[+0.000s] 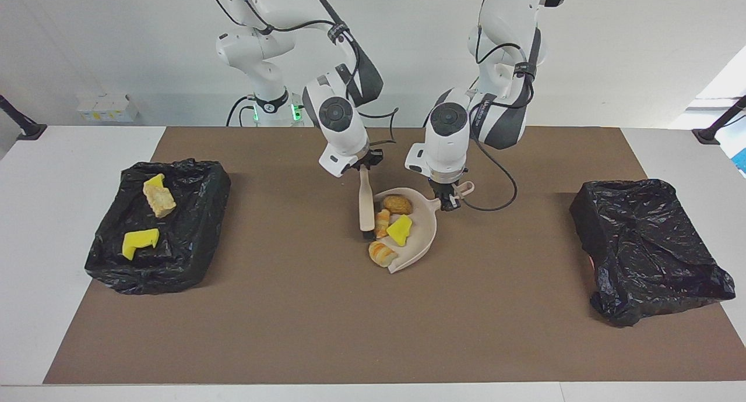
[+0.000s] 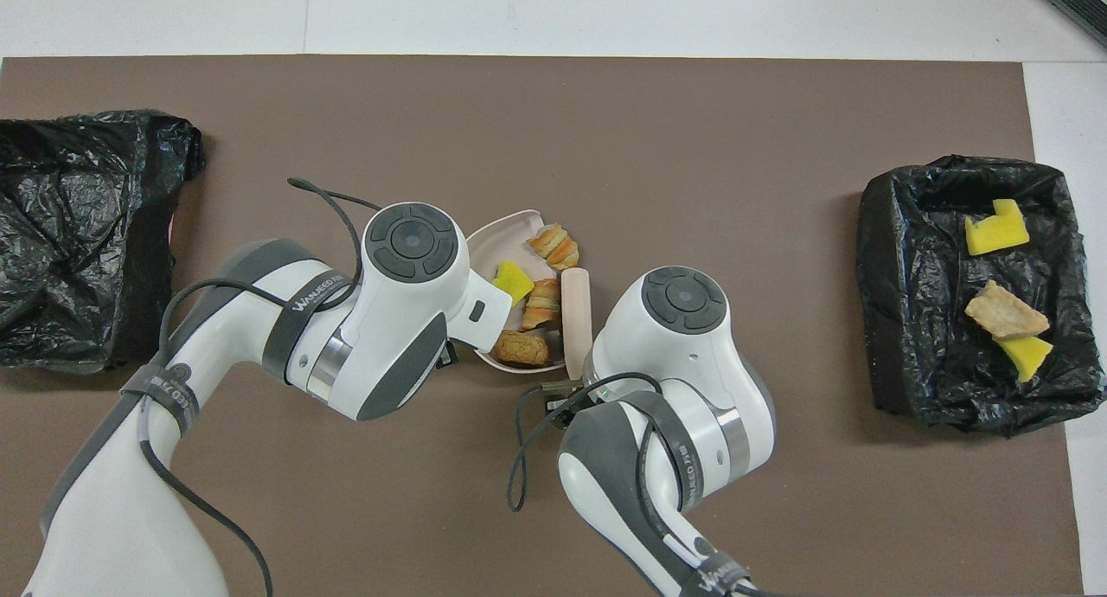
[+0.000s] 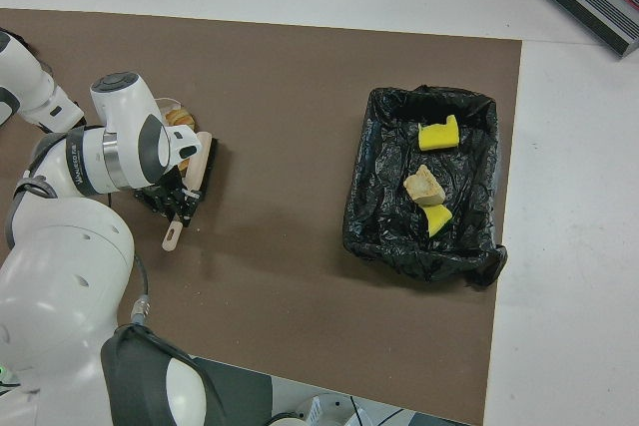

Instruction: Sweep and dump trash in bin

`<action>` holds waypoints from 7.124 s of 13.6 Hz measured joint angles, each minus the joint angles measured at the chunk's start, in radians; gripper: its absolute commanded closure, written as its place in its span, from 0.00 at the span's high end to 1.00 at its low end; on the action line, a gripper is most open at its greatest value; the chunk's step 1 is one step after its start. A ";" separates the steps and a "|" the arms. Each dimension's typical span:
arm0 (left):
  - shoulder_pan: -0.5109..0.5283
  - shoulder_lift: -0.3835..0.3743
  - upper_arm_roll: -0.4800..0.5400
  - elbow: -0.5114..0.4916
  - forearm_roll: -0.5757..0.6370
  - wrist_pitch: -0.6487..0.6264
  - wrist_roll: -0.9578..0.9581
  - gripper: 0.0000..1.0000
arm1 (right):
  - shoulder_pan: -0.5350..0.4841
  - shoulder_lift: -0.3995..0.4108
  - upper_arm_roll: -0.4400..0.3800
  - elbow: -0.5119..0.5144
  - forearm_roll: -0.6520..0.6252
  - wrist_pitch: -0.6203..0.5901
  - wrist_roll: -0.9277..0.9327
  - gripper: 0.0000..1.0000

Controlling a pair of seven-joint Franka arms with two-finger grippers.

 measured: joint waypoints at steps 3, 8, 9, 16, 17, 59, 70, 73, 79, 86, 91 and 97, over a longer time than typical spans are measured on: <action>0.000 0.000 0.000 0.000 0.000 0.000 0.000 0.00 | 0.005 -0.006 -0.001 0.019 0.008 -0.053 0.000 0.00; 0.000 -0.001 0.000 -0.004 0.000 0.003 0.000 0.00 | -0.026 -0.050 -0.012 0.046 -0.118 -0.204 -0.028 0.00; 0.000 -0.002 0.000 -0.007 0.000 0.007 0.000 0.00 | -0.029 -0.050 -0.012 0.056 -0.154 -0.206 -0.050 0.00; 0.000 -0.011 0.000 -0.025 0.000 0.022 0.000 0.00 | -0.061 0.124 -0.012 0.239 -0.359 -0.204 -0.158 0.00; 0.000 -0.012 -0.001 -0.027 0.000 0.023 0.000 0.00 | -0.062 0.168 -0.012 0.288 -0.381 -0.204 -0.159 0.00; 0.229 -0.296 0.023 -0.040 0.002 -0.217 0.308 0.00 | -0.100 -0.018 0.013 0.169 -0.162 -0.391 0.046 0.00; 0.204 -0.677 -0.020 -0.532 0.032 -0.209 0.242 0.00 | 0.162 -0.273 0.021 -0.160 0.170 -0.303 0.732 0.00; 0.119 -0.762 -0.024 -0.643 0.033 -0.204 0.172 0.00 | 0.218 -0.295 0.021 -0.195 0.267 -0.200 0.899 0.00; -0.021 -0.800 -0.027 -0.846 0.034 -0.069 0.021 0.00 | 0.377 -0.247 0.021 -0.270 0.382 0.036 1.103 0.00; -0.030 -0.774 -0.025 -0.861 0.034 -0.053 0.014 0.00 | 0.433 -0.182 0.019 -0.273 0.426 0.178 0.995 0.00; -0.029 -0.746 -0.019 -0.861 0.036 -0.039 0.032 0.00 | 0.399 -0.141 0.013 -0.252 0.427 0.195 0.531 0.00; -0.005 -0.711 -0.003 -0.847 0.038 -0.010 0.099 0.00 | 0.380 -0.127 0.011 -0.241 0.427 0.195 0.122 0.00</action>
